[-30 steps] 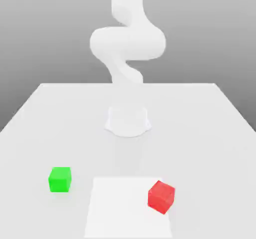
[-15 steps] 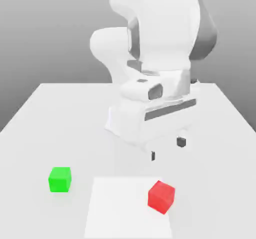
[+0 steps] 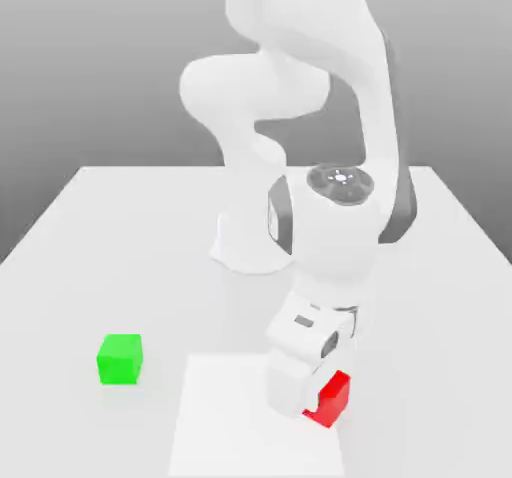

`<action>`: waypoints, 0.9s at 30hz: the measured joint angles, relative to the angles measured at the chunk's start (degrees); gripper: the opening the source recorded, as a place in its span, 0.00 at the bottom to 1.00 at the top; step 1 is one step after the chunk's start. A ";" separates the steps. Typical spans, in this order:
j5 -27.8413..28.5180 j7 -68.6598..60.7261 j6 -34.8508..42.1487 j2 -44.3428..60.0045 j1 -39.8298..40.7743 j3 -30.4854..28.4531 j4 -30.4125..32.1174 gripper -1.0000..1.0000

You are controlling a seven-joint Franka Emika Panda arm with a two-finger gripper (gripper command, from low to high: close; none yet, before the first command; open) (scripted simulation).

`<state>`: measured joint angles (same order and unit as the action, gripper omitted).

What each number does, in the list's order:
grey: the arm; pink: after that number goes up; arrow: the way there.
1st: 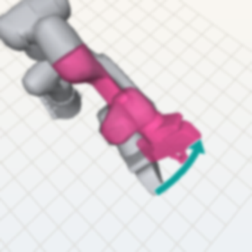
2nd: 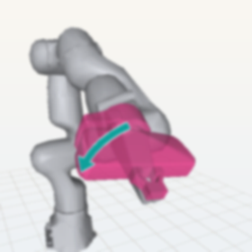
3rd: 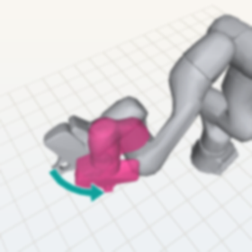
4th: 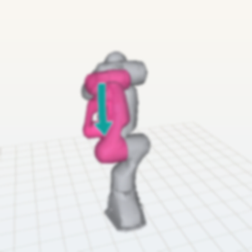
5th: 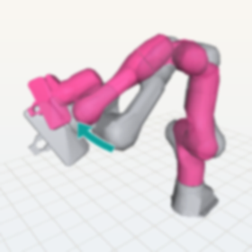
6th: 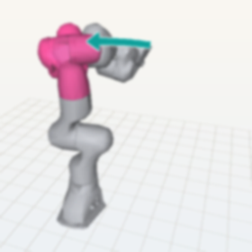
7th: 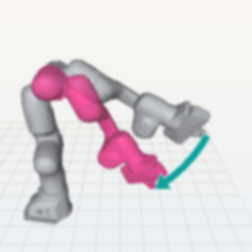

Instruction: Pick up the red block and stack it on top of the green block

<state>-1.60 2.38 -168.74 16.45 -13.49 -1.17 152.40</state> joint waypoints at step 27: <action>-4.35 7.86 3.52 -10.96 27.80 -13.93 7.63 1.00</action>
<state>-5.95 10.24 -165.22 5.50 14.31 -15.10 160.03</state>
